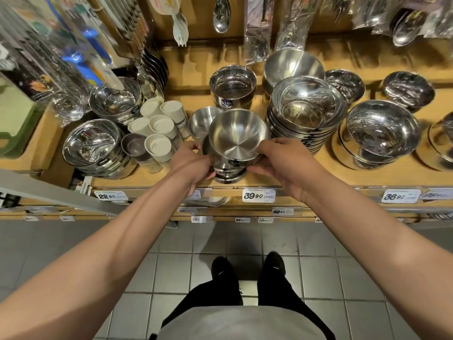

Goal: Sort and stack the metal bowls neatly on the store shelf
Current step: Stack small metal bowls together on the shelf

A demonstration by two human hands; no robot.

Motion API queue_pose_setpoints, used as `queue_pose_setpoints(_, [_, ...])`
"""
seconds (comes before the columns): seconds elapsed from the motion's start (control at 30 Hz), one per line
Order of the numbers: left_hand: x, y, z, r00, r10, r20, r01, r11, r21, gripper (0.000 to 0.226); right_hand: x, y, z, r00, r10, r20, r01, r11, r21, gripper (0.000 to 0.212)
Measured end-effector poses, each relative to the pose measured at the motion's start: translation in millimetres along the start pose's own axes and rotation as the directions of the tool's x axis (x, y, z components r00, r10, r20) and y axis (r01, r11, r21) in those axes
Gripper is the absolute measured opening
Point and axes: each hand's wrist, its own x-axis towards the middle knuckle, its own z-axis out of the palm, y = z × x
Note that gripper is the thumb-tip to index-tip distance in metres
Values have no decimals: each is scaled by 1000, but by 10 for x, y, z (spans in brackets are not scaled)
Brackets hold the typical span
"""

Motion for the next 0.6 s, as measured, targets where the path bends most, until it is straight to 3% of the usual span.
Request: queue_pose_setpoints(0.6, [16, -63, -12, 999, -37, 15, 37, 999, 0, 19, 56, 49, 51, 1000, 1, -17, 0, 999, 38, 25])
